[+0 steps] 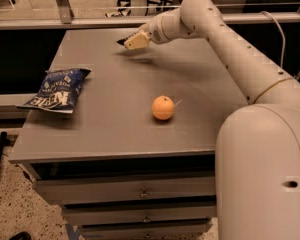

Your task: Pick rxbar chocolate

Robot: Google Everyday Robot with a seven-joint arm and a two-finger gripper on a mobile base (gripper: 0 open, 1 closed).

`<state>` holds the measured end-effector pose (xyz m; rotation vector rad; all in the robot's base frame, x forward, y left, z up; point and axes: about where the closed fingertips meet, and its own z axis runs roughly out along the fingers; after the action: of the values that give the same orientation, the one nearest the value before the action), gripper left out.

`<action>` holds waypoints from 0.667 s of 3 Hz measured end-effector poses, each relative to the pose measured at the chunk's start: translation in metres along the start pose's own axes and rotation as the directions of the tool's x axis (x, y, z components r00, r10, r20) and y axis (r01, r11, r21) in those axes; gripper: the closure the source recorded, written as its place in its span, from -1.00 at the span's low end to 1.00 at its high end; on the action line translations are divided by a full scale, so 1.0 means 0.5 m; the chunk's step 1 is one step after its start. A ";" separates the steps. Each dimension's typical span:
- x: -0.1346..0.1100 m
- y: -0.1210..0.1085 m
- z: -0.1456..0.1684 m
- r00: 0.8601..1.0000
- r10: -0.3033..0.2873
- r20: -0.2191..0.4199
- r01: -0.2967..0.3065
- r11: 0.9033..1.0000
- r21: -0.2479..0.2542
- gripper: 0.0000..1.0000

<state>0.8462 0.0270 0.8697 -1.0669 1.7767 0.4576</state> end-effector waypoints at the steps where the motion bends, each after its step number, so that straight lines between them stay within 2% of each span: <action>1: -0.013 -0.011 -0.048 0.999 -0.031 0.031 0.032 0.999 -0.018 1.00; 2: -0.010 -0.015 -0.092 0.989 -0.003 0.146 0.017 0.996 -0.092 1.00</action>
Offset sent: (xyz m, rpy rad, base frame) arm -0.0344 -0.0609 0.0504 0.3389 -0.0631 0.2234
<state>0.8279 -0.0069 0.8963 -1.0787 1.6333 0.6024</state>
